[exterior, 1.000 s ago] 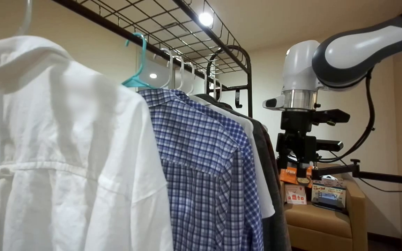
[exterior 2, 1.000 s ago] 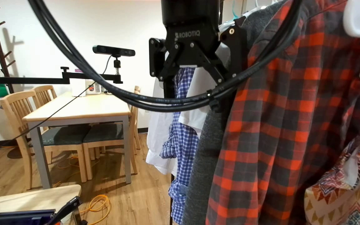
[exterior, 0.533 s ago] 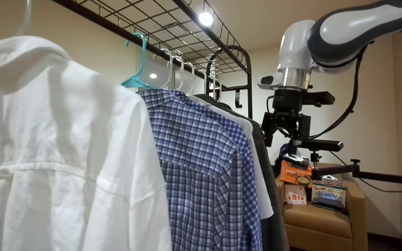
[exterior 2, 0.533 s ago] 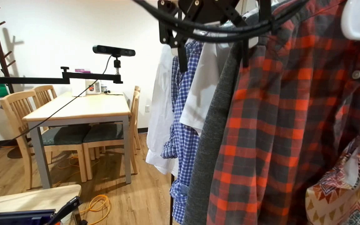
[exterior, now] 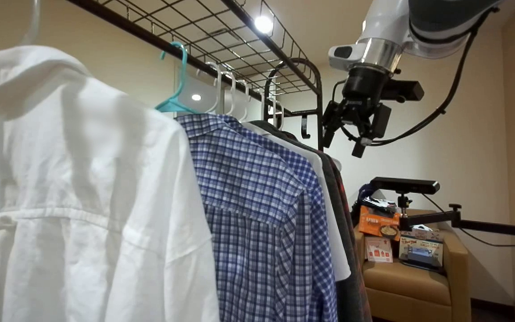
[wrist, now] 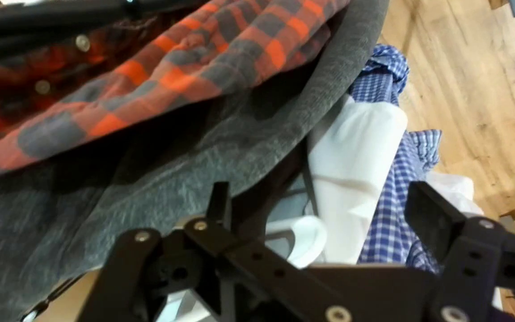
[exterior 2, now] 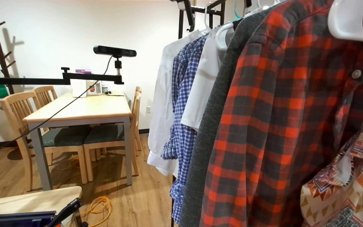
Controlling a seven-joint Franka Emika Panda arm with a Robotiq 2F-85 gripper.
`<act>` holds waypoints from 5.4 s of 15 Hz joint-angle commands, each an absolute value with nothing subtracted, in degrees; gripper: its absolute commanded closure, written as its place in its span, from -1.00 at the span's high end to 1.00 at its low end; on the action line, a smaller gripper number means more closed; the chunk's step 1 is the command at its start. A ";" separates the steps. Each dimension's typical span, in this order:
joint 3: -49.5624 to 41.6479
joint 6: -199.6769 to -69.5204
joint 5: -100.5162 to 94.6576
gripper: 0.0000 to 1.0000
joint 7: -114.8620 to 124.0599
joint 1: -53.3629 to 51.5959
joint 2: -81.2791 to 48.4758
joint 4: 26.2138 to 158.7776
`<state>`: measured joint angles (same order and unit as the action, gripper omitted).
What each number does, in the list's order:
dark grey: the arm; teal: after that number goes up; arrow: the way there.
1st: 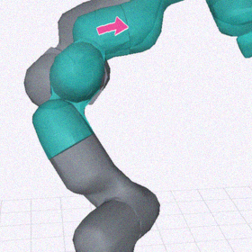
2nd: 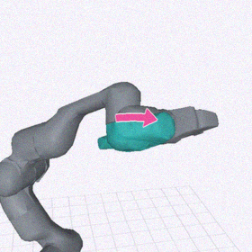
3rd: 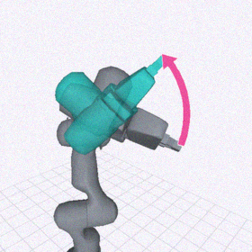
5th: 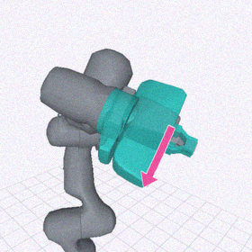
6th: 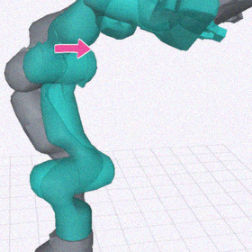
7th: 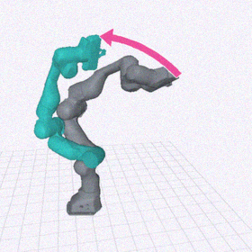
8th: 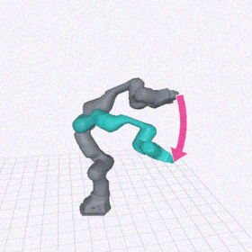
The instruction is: Unhang the brown dress and move it to the back
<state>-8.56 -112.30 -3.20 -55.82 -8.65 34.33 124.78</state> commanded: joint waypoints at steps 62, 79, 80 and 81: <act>-5.06 -166.25 -1.96 -0.85 -15.71 -7.00 16.60 119.84; -5.36 -150.78 -1.41 -0.86 -17.28 -7.24 24.39 115.84; -5.51 -149.25 -1.19 -0.86 -17.98 -7.62 25.49 115.96; -5.62 -147.72 -1.06 -0.86 -18.70 -7.97 26.49 116.04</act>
<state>-5.46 -152.23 -2.59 -14.78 -7.18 23.26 116.98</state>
